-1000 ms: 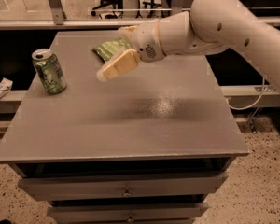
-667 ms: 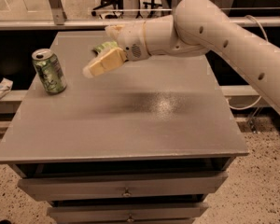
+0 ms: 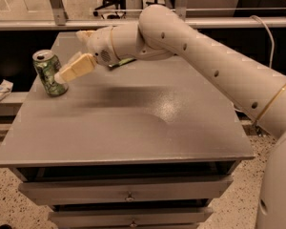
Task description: Knock green can over
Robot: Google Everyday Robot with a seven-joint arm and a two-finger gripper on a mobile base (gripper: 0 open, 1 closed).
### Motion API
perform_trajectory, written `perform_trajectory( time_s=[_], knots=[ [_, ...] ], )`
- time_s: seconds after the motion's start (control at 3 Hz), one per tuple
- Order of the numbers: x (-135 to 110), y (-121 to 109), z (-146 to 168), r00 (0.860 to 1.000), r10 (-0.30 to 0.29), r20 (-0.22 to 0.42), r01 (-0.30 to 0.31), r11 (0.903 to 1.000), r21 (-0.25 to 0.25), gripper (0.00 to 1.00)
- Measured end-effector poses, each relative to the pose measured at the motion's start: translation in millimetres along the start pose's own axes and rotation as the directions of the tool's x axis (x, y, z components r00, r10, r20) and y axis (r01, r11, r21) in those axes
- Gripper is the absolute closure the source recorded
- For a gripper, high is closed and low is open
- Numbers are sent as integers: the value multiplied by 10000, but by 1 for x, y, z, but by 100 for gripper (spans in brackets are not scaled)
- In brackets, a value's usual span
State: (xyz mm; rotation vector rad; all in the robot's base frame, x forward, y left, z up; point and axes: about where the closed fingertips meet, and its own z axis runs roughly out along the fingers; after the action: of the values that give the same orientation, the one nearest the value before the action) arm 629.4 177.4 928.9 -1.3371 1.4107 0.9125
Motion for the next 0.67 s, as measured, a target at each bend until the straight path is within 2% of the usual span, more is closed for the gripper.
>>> perform_trajectory(
  time_s=[0.67],
  knots=[
    [11,-1,56,10000,24,47,-21,9979,-645,0]
  ],
)
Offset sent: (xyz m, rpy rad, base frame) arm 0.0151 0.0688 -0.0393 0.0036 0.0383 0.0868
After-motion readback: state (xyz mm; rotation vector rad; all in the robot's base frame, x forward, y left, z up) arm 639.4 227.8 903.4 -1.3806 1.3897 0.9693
